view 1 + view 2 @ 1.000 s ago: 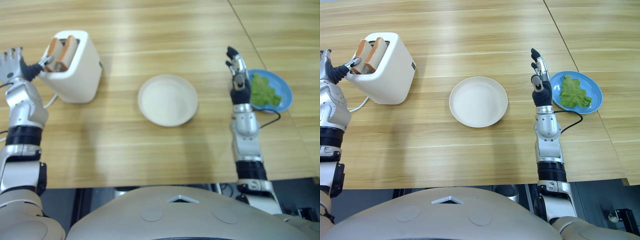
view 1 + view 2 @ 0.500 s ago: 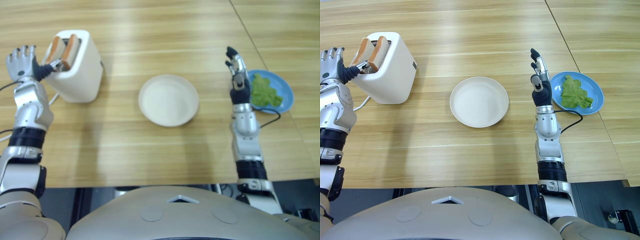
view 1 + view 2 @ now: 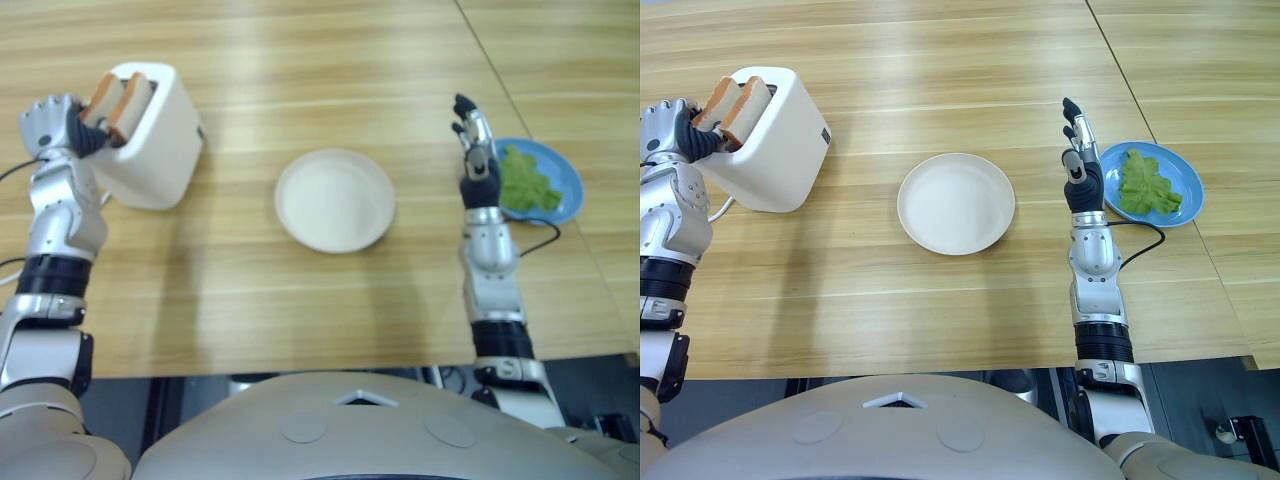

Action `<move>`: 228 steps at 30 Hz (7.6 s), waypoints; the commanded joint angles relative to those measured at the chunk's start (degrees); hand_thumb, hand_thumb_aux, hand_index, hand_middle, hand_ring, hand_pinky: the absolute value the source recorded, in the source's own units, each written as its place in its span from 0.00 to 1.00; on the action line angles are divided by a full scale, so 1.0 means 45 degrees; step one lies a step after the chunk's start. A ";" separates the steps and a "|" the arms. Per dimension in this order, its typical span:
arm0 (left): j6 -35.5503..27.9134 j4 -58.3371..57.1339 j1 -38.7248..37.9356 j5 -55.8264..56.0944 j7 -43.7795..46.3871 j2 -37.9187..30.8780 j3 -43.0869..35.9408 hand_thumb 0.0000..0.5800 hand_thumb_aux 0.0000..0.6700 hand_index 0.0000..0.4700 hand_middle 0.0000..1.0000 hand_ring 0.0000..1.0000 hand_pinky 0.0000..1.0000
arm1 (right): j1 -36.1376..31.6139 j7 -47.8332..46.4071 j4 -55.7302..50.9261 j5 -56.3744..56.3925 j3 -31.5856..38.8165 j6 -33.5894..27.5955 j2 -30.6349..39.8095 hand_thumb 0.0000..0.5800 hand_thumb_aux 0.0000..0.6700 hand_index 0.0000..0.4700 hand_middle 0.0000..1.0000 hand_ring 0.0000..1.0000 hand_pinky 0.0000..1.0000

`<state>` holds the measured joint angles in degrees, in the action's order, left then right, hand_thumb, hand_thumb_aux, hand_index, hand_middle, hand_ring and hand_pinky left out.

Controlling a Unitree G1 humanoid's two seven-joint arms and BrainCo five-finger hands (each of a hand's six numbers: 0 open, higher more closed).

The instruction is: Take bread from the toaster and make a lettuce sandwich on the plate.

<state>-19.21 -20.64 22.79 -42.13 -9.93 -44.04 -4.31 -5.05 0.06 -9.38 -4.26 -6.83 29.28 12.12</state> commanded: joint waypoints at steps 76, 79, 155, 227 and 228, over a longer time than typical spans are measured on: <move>0.3729 0.0205 -0.0002 0.2765 0.2510 0.6579 -0.3228 0.00 0.00 0.00 0.00 0.00 0.00 | -0.7414 0.5300 -1.4716 -1.2958 0.7678 -0.3788 0.8108 0.00 0.00 0.00 0.00 0.00 0.00; 0.3809 -0.0420 0.0068 0.2712 0.2310 0.6762 -0.3332 0.00 0.00 0.00 0.00 0.00 0.00 | -0.7348 0.5299 -1.5036 -1.2813 0.8182 -0.3919 0.7896 0.00 0.00 0.00 0.00 0.00 0.00; 0.4454 -0.1692 0.0522 0.3215 0.0445 0.6479 -0.1918 0.00 0.00 0.00 0.00 0.00 0.00 | -0.2664 0.0367 0.0190 -1.1620 0.7813 -0.3294 0.6220 0.00 0.00 0.00 0.00 0.00 0.00; 0.4587 0.4329 0.1134 1.0735 0.4360 0.6665 0.1655 1.00 1.00 0.98 1.00 1.00 1.00 | -0.0183 -0.0253 0.2865 -0.1962 -0.1063 -0.2259 0.4225 0.00 0.00 0.00 0.00 0.00 0.00; 0.4652 0.3398 0.1327 1.0773 0.4921 0.6834 0.1355 1.00 1.00 0.98 1.00 1.00 1.00 | -0.0243 -0.0229 0.2819 -0.1685 -0.1300 -0.2294 0.4155 0.00 0.00 0.00 0.00 0.00 0.00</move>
<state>2.63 0.38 27.65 4.62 7.71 -13.81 3.57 -5.57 -1.33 4.54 -14.53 -10.24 19.66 31.48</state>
